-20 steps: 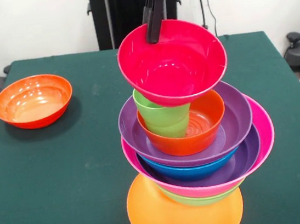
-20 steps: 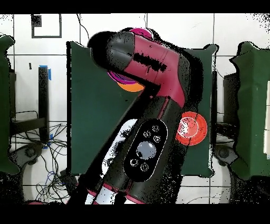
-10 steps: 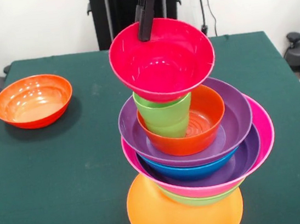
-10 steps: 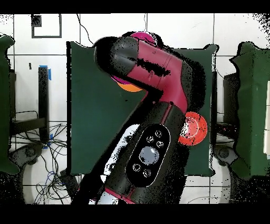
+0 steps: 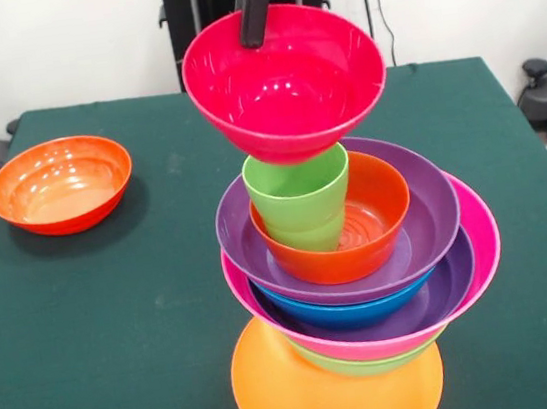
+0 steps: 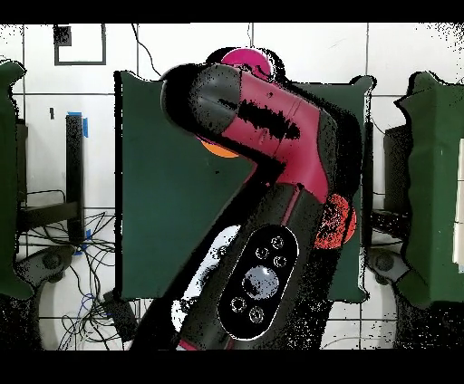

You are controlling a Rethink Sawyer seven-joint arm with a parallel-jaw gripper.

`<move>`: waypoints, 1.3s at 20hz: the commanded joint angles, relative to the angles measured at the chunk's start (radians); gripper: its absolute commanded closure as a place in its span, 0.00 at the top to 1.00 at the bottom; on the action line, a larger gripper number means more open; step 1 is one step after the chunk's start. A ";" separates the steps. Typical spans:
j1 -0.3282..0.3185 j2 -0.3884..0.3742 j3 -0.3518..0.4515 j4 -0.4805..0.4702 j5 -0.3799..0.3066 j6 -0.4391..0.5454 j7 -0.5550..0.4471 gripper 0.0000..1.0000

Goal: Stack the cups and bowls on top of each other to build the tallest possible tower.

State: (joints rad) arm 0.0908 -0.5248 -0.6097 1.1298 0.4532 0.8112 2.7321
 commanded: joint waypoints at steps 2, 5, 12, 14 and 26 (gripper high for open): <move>0.019 0.014 0.084 0.099 0.001 -0.043 0.161 0.00; 0.024 0.017 0.081 0.104 -0.003 -0.048 0.164 0.00; 0.025 0.016 0.079 0.116 -0.008 -0.060 0.161 0.00; 0.025 0.019 0.079 0.117 -0.007 -0.069 0.163 0.00; 0.038 0.037 0.062 0.122 -0.014 -0.102 0.181 0.00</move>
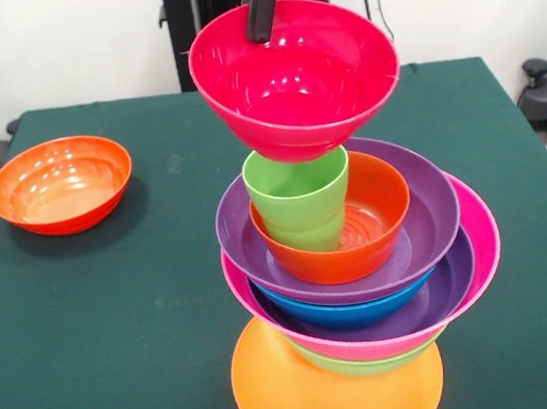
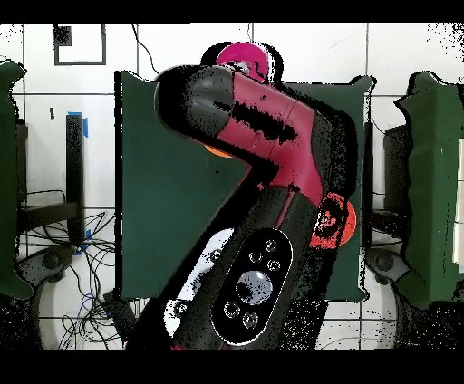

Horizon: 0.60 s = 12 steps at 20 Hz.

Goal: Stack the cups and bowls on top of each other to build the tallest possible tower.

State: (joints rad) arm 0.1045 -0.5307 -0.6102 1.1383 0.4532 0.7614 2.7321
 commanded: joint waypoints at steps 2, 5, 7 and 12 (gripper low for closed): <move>0.028 0.045 0.059 0.114 -0.014 -0.055 0.184 0.00; 0.031 0.051 0.051 0.108 -0.016 -0.048 0.188 0.00; 0.032 0.054 0.046 0.106 -0.016 -0.044 0.187 0.00; 0.035 0.060 0.034 0.099 -0.018 -0.027 0.185 0.00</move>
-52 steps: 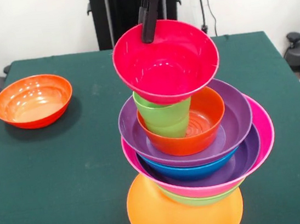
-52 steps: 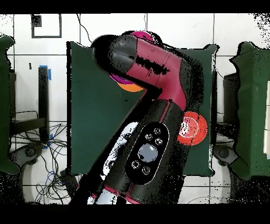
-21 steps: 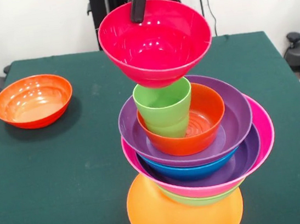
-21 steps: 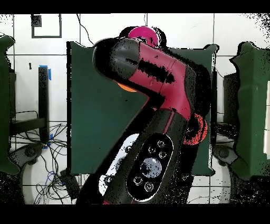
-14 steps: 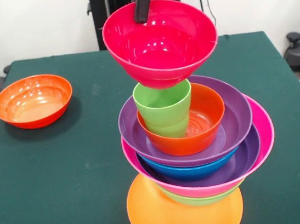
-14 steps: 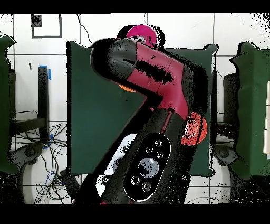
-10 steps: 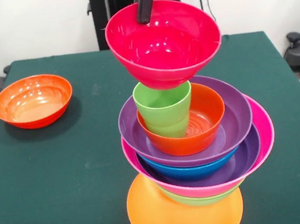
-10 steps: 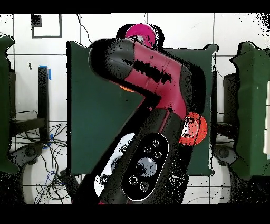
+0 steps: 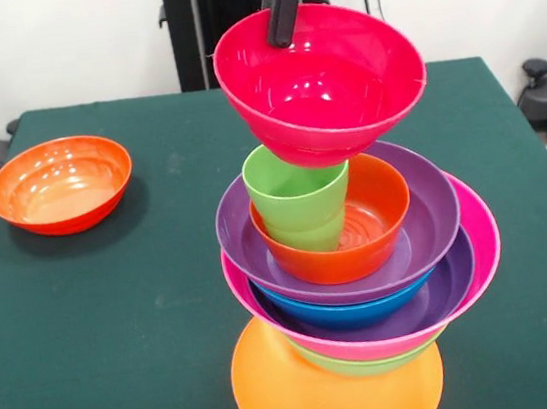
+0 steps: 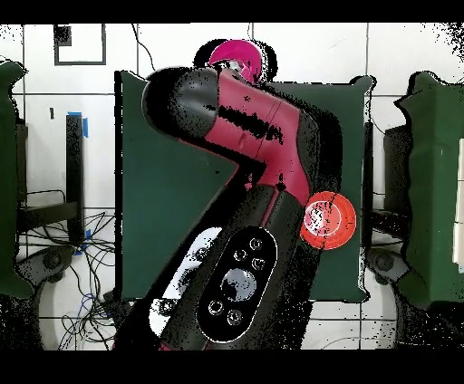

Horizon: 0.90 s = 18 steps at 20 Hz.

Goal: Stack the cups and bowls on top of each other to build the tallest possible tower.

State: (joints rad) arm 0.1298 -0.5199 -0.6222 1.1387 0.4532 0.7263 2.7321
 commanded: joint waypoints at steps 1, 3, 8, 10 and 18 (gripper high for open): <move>0.010 0.051 0.046 0.099 -0.018 0.010 0.185 0.00; 0.011 0.052 0.043 0.097 -0.018 0.015 0.184 0.00; 0.007 0.047 0.042 0.103 -0.019 0.015 0.173 0.00; 0.007 0.046 0.042 0.104 -0.019 0.017 0.170 0.00; 0.005 0.039 0.044 0.122 -0.022 -0.004 0.156 0.00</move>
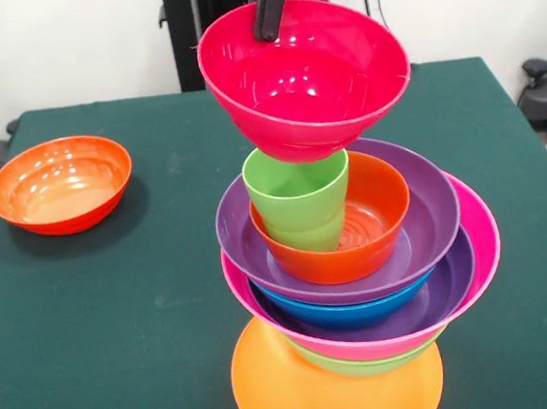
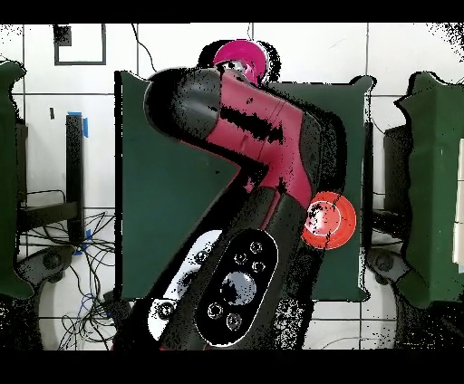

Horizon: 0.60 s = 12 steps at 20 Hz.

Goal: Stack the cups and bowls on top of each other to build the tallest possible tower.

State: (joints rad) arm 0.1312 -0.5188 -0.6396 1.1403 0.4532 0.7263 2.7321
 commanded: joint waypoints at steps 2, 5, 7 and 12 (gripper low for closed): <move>0.005 0.039 0.060 0.124 -0.023 -0.006 0.159 0.00; 0.009 0.043 0.056 0.124 -0.024 -0.004 0.164 0.00; 0.012 0.045 0.055 0.124 -0.023 -0.003 0.168 0.00; 0.012 0.046 0.054 0.132 -0.023 -0.011 0.165 0.00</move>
State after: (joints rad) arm 0.1313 -0.5189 -0.6451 1.1630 0.4532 0.7263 2.7321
